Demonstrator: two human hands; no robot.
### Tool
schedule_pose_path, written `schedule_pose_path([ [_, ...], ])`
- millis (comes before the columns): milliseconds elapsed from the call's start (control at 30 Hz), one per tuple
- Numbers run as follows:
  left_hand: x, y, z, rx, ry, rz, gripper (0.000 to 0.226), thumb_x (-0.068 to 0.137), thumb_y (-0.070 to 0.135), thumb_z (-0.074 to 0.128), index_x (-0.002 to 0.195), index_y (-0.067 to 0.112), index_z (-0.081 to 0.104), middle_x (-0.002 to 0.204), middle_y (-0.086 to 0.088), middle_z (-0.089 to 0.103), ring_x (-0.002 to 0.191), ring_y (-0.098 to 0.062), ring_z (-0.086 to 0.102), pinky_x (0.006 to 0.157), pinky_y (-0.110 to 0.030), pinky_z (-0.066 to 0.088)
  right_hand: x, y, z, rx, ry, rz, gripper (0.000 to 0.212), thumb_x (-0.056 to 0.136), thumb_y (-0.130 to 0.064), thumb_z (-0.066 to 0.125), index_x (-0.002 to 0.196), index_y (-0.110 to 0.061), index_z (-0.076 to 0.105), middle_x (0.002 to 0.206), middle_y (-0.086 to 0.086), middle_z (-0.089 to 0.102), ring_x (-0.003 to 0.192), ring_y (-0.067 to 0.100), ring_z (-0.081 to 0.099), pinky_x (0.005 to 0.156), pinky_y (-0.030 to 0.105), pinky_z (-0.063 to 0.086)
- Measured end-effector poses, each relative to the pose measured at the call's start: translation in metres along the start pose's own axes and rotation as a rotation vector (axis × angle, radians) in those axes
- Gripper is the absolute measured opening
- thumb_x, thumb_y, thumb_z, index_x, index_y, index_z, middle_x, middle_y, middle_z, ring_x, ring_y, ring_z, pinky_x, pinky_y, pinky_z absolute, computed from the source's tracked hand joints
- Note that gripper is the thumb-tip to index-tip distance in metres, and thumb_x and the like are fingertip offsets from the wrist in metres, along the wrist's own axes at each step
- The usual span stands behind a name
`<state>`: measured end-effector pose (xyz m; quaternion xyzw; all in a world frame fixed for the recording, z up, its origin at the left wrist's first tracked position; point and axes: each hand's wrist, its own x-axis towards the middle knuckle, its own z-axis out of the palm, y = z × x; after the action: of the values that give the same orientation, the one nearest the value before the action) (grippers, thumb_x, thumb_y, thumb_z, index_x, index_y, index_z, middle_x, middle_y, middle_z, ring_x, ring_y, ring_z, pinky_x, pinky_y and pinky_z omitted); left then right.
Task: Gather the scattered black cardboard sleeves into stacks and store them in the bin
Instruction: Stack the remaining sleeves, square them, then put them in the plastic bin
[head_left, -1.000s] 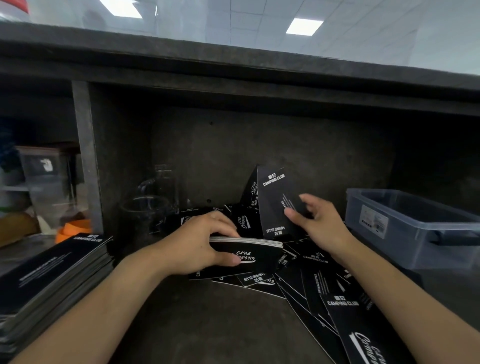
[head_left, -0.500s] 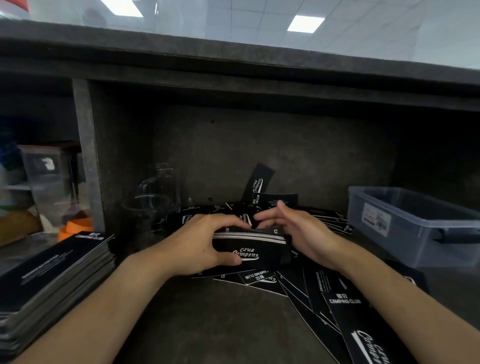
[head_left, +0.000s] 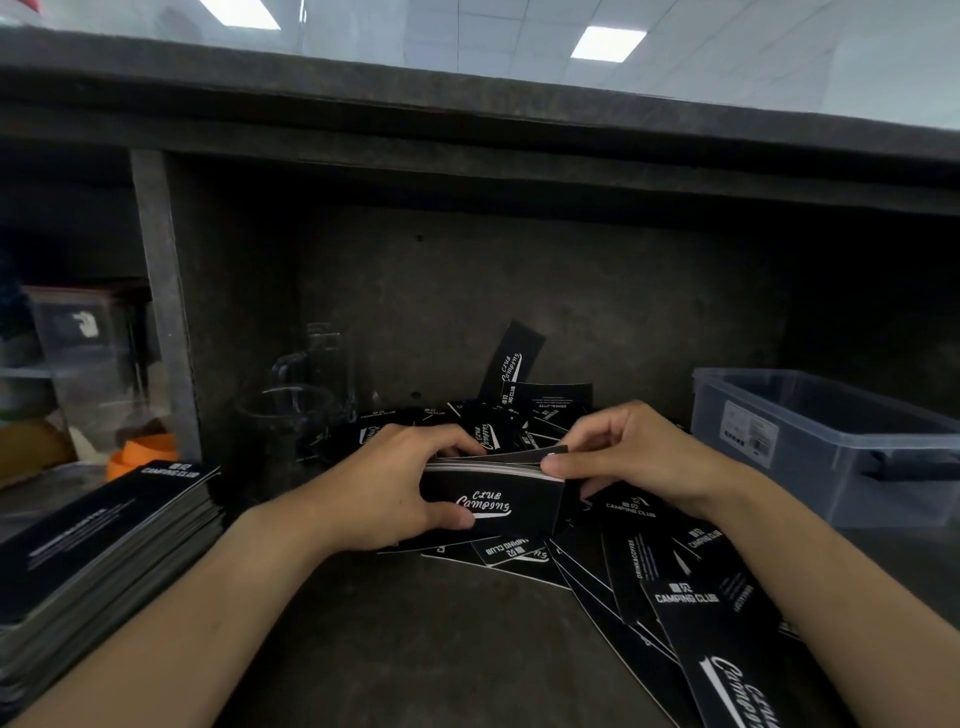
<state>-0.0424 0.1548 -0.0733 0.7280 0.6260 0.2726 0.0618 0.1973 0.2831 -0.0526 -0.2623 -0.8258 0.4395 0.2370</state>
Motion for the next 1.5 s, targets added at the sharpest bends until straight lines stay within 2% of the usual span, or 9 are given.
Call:
schedule_pose_path([
  [167,0.001,-0.001,0.0,-0.038,-0.007,-0.013,0.063,0.078,0.033,0.087,0.132,0.042,0.056,0.115,0.02,0.071,0.103,0.008,0.066,0.095,-0.019,0.052,-0.004,-0.004,-0.008,0.202,0.115,0.08,0.035,0.079,-0.043,0.076,0.096,-0.014,0.08,0.106,0.011,0.078,0.096,0.025,0.073,0.087,0.035,0.055],
  [367,0.0,-0.001,0.0,-0.017,-0.019,-0.016,0.045,0.079,0.036,0.085,0.117,0.043,0.061,0.109,0.02,0.072,0.099,0.008,0.066,0.089,-0.019,0.053,0.004,0.007,-0.016,0.313,0.57,0.201,0.022,0.087,-0.028,0.078,0.095,-0.007,0.076,0.095,0.01,0.075,0.075,0.015,0.068,0.049,0.017,0.052],
  [467,-0.001,0.0,-0.001,0.075,0.003,-0.01,0.027,0.08,0.044,0.083,0.095,0.035,0.062,0.099,0.018,0.068,0.087,0.007,0.063,0.071,-0.012,0.048,0.008,0.011,-0.009,0.311,0.446,0.321,0.018,0.087,-0.015,0.078,0.101,-0.003,0.074,0.084,0.006,0.067,0.059,0.009,0.058,0.045,0.017,0.049],
  [567,-0.001,0.0,-0.001,0.117,0.059,-0.01,0.04,0.075,0.051,0.083,0.092,0.036,0.051,0.106,0.02,0.053,0.094,0.001,0.057,0.078,-0.016,0.048,0.01,0.013,-0.001,0.283,0.292,0.42,0.014,0.091,-0.011,0.075,0.101,-0.004,0.07,0.062,-0.001,0.055,0.041,0.003,0.043,0.04,0.016,0.042],
  [833,0.0,0.003,0.005,0.014,0.079,-0.057,0.126,0.069,0.05,0.088,0.155,0.047,-0.003,0.134,0.024,0.038,0.115,-0.002,0.052,0.102,-0.021,0.041,0.008,0.008,0.017,0.205,0.065,0.514,0.026,0.105,-0.032,0.052,0.086,-0.017,0.063,0.057,-0.005,0.044,0.041,0.003,0.03,0.039,0.016,0.032],
  [1000,-0.001,-0.001,0.004,0.102,0.091,0.041,0.057,0.073,0.055,0.083,0.119,0.05,0.051,0.146,0.026,0.018,0.129,-0.002,0.038,0.111,-0.031,0.041,0.005,0.006,0.018,0.035,0.049,0.463,0.03,0.104,-0.035,0.052,0.098,-0.013,0.071,0.059,-0.001,0.054,0.041,0.005,0.034,0.04,0.018,0.034],
  [1100,0.001,-0.003,0.007,0.066,0.07,0.072,0.035,0.077,0.052,0.081,0.099,0.039,0.056,0.132,0.026,0.049,0.119,0.003,0.051,0.104,-0.034,0.048,0.004,0.004,0.021,-0.048,0.076,0.397,0.043,0.101,-0.05,0.053,0.104,-0.012,0.073,0.07,0.004,0.061,0.041,0.007,0.042,0.04,0.02,0.037],
  [1267,0.002,-0.001,0.007,0.004,0.103,0.064,0.03,0.086,0.043,0.077,0.111,0.043,0.062,0.105,0.023,0.07,0.082,0.012,0.065,0.073,-0.021,0.055,0.007,0.004,0.013,-0.103,0.157,0.103,0.074,0.1,-0.068,0.021,0.098,-0.021,0.078,0.048,-0.001,0.05,0.041,0.007,0.044,0.044,0.019,0.037],
  [1500,0.003,-0.01,0.005,0.197,0.022,0.015,0.045,0.088,0.052,0.07,0.131,0.04,0.06,0.123,0.023,0.054,0.118,-0.001,0.05,0.108,-0.035,0.043,0.005,0.012,0.012,-0.056,0.008,-0.092,0.021,0.101,-0.018,0.061,0.12,-0.012,0.066,0.107,0.008,0.074,0.07,0.021,0.072,0.053,0.028,0.058],
])
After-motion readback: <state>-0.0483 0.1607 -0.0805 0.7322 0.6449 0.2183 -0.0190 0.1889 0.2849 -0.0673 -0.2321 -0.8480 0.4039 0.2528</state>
